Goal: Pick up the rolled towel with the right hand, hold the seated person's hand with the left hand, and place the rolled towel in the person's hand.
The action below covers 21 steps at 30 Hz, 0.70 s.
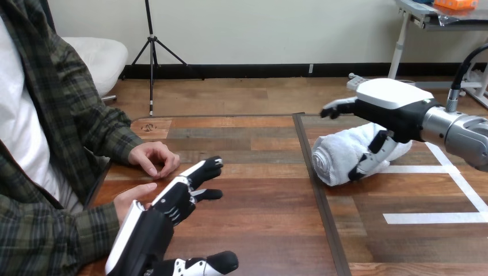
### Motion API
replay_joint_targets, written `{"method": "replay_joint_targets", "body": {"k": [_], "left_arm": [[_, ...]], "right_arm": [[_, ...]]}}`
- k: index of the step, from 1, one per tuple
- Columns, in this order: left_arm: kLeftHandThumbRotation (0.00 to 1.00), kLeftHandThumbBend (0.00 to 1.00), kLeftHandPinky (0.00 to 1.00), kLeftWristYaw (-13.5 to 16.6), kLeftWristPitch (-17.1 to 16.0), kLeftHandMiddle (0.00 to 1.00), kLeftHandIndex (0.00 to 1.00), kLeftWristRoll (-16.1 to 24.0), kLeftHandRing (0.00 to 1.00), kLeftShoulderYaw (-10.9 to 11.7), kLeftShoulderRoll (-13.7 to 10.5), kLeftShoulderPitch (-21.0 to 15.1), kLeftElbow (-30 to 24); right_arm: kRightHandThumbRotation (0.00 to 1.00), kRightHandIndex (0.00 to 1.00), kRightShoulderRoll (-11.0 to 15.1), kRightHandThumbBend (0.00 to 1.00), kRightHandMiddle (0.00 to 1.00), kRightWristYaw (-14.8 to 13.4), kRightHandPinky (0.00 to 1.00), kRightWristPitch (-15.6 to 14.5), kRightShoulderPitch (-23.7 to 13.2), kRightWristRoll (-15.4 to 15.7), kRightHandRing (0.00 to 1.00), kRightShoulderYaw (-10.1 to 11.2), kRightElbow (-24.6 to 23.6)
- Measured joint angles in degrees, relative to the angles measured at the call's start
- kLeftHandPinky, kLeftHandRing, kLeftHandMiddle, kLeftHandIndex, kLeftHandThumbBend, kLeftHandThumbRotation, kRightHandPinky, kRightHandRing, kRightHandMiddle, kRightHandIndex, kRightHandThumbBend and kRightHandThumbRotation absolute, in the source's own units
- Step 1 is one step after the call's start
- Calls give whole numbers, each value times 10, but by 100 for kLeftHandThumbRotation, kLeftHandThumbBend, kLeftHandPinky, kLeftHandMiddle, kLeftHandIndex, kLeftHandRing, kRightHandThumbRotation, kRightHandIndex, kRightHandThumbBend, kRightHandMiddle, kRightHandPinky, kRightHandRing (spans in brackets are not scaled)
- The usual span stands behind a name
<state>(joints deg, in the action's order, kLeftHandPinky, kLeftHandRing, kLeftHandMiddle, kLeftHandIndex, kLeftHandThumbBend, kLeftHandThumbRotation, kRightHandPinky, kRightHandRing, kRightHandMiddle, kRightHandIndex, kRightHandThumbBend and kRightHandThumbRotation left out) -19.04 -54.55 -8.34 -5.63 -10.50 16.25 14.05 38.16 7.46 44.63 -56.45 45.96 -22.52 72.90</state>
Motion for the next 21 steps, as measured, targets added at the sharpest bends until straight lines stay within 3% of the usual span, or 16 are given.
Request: {"method": "replay_joint_targets", "body": {"k": [21], "left_arm": [[46,100,68,0,-7,88,82,1,83,25,-3,25,-6]], "right_arm": [[32,90,1,100,88,-27,83,-57,-19,39,90,-61,26]]}}
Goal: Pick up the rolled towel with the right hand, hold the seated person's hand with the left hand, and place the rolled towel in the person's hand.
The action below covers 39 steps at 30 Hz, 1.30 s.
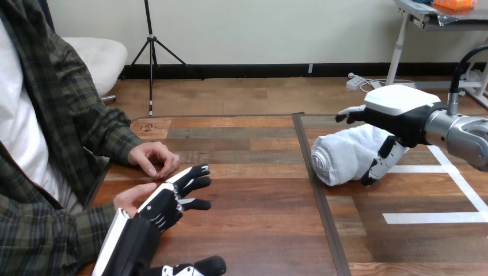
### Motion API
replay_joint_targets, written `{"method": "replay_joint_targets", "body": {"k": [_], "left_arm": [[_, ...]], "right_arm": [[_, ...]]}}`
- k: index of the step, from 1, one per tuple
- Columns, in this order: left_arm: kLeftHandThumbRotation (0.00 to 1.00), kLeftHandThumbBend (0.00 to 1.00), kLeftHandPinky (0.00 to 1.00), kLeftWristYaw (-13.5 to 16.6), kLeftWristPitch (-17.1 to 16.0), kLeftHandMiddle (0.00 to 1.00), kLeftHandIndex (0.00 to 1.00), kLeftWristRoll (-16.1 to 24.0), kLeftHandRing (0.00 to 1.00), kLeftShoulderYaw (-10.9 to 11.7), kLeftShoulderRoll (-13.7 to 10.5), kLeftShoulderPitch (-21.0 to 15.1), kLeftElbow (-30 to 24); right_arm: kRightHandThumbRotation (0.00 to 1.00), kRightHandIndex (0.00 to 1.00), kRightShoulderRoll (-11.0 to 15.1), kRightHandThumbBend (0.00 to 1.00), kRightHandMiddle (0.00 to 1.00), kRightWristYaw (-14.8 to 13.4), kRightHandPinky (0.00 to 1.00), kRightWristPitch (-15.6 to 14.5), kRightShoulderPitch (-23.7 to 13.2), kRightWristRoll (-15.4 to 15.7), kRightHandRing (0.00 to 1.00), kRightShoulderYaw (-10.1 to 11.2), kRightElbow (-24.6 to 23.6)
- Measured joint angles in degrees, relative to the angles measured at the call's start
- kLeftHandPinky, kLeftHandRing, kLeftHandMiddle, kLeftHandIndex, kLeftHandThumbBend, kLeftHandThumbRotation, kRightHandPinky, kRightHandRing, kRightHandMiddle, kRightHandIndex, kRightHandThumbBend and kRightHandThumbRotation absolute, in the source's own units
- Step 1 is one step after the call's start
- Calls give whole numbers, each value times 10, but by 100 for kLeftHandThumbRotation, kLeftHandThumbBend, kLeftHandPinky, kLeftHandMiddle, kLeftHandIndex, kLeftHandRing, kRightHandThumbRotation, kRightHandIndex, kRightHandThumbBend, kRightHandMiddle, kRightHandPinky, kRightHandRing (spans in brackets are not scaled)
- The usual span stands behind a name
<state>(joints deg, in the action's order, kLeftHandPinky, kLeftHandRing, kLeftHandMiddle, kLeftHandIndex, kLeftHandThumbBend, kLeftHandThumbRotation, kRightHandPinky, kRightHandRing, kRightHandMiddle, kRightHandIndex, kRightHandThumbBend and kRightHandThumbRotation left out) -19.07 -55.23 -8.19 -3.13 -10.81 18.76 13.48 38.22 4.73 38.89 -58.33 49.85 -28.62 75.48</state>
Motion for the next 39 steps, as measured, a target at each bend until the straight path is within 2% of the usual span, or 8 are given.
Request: {"method": "replay_joint_targets", "body": {"k": [8,12,27,39], "left_arm": [[47,100,66,0,-1,87,82,6,82,5,-3,10,-8],[49,100,64,0,-1,87,82,12,82,10,-4,18,-19],[51,100,62,-1,-2,88,83,19,83,17,-16,60,-86],[50,100,61,-1,-9,87,82,19,84,17,-17,97,-121]], "right_arm": [[34,90,0,100,88,-4,85,-10,-2,6,90,-15,3],[32,90,0,100,88,-6,86,-15,-3,7,90,-23,6],[35,90,0,100,89,-8,88,-34,-3,8,91,-34,18],[42,91,-6,100,89,-52,89,-68,-2,26,93,-58,28]]}}
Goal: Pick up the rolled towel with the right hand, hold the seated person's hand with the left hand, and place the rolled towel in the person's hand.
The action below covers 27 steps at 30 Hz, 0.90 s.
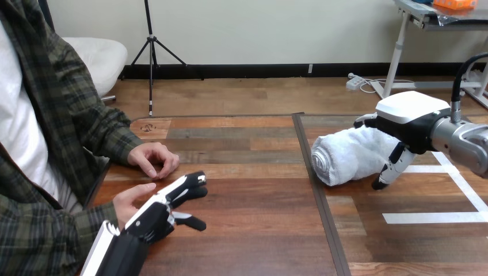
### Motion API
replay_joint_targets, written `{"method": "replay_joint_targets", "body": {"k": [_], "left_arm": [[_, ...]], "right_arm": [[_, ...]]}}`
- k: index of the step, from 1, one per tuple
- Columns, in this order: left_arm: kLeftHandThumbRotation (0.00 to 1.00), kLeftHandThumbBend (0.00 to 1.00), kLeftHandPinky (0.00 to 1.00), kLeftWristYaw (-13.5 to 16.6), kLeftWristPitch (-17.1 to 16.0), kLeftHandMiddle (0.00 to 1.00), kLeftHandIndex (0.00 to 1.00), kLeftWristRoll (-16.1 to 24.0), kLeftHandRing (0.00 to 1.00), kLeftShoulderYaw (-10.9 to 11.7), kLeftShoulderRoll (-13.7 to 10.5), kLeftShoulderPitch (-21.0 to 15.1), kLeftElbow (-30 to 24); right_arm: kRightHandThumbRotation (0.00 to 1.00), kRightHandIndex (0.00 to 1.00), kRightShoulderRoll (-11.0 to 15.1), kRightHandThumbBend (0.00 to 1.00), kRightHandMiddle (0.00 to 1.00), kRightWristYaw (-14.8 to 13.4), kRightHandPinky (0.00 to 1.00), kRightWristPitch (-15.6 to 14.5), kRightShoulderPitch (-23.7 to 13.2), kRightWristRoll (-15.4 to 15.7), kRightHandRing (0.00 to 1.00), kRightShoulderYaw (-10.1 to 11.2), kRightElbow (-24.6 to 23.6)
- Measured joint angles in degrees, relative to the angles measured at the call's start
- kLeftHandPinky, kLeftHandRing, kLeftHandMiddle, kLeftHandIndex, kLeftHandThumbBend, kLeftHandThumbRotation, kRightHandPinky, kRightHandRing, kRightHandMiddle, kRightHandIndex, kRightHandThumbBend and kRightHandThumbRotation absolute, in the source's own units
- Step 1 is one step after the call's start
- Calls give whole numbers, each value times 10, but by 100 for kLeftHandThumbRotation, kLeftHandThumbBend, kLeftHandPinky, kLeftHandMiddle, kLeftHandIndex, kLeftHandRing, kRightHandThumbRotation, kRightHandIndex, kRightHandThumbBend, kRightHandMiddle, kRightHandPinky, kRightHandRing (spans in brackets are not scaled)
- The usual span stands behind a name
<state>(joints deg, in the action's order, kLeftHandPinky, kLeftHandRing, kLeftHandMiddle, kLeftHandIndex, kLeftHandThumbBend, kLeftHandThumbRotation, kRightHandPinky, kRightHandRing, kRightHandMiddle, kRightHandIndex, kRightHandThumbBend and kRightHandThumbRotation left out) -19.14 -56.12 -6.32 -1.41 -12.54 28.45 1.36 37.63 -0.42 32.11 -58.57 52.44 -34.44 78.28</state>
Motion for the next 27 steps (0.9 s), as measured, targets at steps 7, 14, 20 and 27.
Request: {"method": "replay_joint_targets", "body": {"k": [7,14,20,27], "left_arm": [[50,100,60,1,-4,85,81,0,81,0,0,21,-10],[48,100,60,2,-10,84,81,-2,80,-1,0,34,-13],[48,100,57,2,-12,83,81,-1,78,-3,0,35,-15],[50,100,55,2,-14,82,80,2,77,-4,0,31,-18]], "right_arm": [[45,93,-13,100,90,-15,91,-27,0,0,94,-6,10],[42,94,-32,100,92,-9,93,-58,2,-8,96,-6,13],[36,94,-51,100,92,8,92,-79,2,-26,96,1,15],[32,94,-72,100,92,13,86,-94,3,-41,94,9,16]]}}
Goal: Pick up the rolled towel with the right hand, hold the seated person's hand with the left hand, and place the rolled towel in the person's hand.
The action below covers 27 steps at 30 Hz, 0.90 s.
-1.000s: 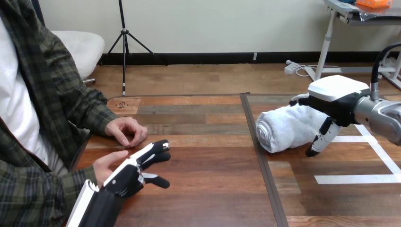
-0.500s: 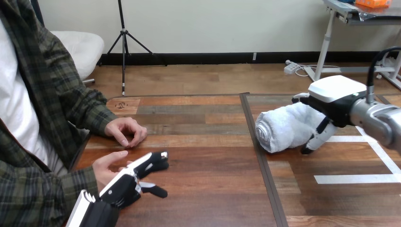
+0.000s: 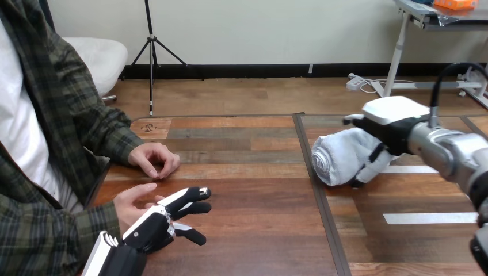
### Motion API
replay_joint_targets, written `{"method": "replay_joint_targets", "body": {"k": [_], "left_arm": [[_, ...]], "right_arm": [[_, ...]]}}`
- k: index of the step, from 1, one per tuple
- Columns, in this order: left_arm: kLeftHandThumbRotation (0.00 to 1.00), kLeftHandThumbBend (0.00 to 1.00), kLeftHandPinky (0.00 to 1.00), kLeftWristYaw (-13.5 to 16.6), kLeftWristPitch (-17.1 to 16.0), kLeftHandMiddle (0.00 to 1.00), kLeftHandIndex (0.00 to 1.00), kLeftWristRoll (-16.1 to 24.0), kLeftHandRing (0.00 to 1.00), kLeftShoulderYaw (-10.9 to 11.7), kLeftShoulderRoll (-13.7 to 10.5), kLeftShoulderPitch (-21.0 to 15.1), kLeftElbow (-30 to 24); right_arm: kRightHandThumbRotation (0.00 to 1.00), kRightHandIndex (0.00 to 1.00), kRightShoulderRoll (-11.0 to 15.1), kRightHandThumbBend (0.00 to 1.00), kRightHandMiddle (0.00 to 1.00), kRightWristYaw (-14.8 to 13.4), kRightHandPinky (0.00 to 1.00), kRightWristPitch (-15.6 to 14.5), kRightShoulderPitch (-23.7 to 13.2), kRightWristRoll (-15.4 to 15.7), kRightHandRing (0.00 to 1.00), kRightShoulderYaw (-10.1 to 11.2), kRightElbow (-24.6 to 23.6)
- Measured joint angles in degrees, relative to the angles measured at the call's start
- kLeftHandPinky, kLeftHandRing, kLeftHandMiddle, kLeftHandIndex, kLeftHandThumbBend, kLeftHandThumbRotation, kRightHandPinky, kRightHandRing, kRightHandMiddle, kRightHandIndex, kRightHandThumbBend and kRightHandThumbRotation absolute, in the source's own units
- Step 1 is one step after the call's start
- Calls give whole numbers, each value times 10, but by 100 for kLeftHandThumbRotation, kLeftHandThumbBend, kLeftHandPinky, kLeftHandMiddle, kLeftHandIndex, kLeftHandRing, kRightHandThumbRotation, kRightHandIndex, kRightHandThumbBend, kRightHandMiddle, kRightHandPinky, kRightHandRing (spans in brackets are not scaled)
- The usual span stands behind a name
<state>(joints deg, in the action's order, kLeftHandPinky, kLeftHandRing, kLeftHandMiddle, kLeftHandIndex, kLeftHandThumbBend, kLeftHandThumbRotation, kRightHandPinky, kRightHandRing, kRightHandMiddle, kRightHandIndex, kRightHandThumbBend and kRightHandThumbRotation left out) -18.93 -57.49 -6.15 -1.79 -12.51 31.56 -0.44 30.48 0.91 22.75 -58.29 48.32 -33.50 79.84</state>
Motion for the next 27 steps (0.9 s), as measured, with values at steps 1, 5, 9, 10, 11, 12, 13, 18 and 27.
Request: {"method": "replay_joint_targets", "body": {"k": [1,5,9,10,11,12,13,18,27], "left_arm": [[50,100,55,0,0,82,80,0,76,0,0,-1,0],[50,100,54,1,0,82,80,1,76,-1,0,-3,-4],[49,100,54,0,1,83,80,-1,77,-5,0,-3,-12],[48,100,54,-1,3,83,80,-3,77,-8,-1,-3,-15],[48,100,54,-2,4,83,80,-5,77,-11,-2,-3,-18],[48,100,54,-3,5,83,80,-8,77,-14,-2,-3,-20],[47,100,54,-5,7,83,79,-12,77,-18,-3,-3,-23],[46,100,54,-6,9,83,79,-14,77,-26,-3,-5,-27],[46,100,56,-8,13,83,78,-21,77,-42,-2,-6,-33]], "right_arm": [[32,94,-3,100,92,1,85,-4,0,-2,94,1,0],[31,94,-14,100,93,7,84,-14,0,-12,94,5,0],[30,95,-23,100,93,18,84,-28,0,-22,93,10,0],[30,95,-26,100,93,20,83,-32,0,-24,92,10,0],[30,94,-27,100,93,22,83,-35,0,-25,92,11,1],[30,94,-29,100,92,22,83,-37,1,-25,92,11,1],[30,94,-31,100,92,23,82,-40,1,-26,91,12,1],[29,93,-37,100,90,23,79,-43,2,-31,89,16,1],[24,90,-41,100,88,15,76,-47,11,-32,86,21,1]]}}
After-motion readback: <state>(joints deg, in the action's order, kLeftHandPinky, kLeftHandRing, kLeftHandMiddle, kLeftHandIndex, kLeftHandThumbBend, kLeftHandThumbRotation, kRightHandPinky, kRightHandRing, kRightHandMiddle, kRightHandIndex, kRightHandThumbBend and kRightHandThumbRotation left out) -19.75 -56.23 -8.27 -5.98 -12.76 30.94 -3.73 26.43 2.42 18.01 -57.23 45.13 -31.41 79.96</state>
